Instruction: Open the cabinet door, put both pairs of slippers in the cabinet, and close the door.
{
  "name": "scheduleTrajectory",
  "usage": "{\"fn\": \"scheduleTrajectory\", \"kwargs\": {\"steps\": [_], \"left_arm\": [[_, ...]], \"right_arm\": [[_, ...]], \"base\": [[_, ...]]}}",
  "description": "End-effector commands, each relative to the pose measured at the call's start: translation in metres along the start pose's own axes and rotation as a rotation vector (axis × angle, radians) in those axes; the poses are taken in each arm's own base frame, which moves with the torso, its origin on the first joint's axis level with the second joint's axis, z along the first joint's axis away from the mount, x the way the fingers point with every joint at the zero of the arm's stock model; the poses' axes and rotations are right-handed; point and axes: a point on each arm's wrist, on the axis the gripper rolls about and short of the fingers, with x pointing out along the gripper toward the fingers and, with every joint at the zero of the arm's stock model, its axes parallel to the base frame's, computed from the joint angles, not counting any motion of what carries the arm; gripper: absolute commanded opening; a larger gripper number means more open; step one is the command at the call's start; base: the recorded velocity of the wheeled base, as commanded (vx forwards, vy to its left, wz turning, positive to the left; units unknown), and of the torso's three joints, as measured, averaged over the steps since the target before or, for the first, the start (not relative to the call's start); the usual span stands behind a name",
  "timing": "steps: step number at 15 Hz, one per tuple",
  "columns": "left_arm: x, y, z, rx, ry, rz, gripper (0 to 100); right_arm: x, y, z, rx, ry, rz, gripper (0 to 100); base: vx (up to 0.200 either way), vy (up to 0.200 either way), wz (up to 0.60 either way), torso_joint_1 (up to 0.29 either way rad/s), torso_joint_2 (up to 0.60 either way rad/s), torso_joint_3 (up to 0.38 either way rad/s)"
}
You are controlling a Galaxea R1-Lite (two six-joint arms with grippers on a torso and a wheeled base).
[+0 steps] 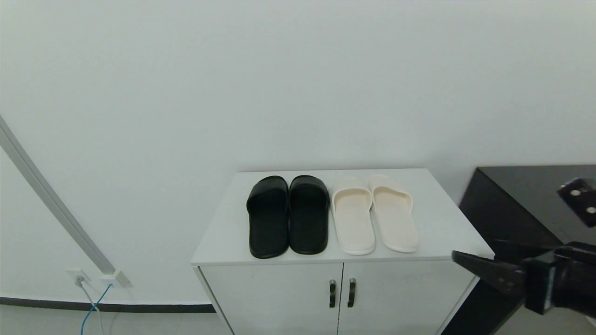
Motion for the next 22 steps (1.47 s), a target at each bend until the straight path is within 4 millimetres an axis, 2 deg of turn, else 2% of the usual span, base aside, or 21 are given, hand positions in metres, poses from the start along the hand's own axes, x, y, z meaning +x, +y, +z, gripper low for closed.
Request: {"fn": "scheduleTrajectory", "kwargs": {"steps": [1, 2, 6, 10, 12, 14, 20, 22], "left_arm": [[0.0, 0.0, 0.0, 0.0, 0.0, 0.001, 0], [0.0, 0.0, 0.0, 0.0, 0.003, 0.001, 0], [0.0, 0.0, 0.0, 0.0, 0.003, 0.001, 0], [0.0, 0.0, 0.0, 0.0, 0.002, 0.001, 0], [0.0, 0.0, 0.0, 0.0, 0.002, 0.001, 0], [0.0, 0.0, 0.0, 0.0, 0.003, 0.001, 0], [0.0, 0.0, 0.0, 0.0, 0.003, 0.001, 0], [0.0, 0.0, 0.0, 0.0, 0.003, 0.001, 0]], "right_arm": [[0.054, 0.036, 0.001, -0.012, 0.055, 0.013, 100], [0.064, 0.041, 0.001, -0.015, 0.053, 0.001, 100], [0.128, 0.064, -0.002, -0.01, 0.038, -0.119, 100], [0.174, 0.07, -0.012, -0.023, -0.009, -0.286, 100], [0.187, 0.071, -0.01, -0.023, -0.038, -0.319, 100], [0.214, 0.063, -0.005, -0.012, -0.07, -0.393, 100], [0.256, 0.049, -0.007, -0.077, -0.131, -0.436, 100], [0.263, 0.044, -0.004, -0.075, -0.143, -0.448, 100]], "base": [[0.0, 0.0, 0.0, 0.0, 0.0, 0.0], [0.0, 0.0, 0.0, 0.0, 0.0, 0.0], [0.0, 0.0, 0.0, 0.0, 0.0, 0.0], [0.0, 0.0, 0.0, 0.0, 0.0, 0.0], [0.0, 0.0, 0.0, 0.0, 0.0, 0.0], [0.0, 0.0, 0.0, 0.0, 0.0, 0.0], [0.0, 0.0, 0.0, 0.0, 0.0, 0.0], [0.0, 0.0, 0.0, 0.0, 0.0, 0.0]]}}
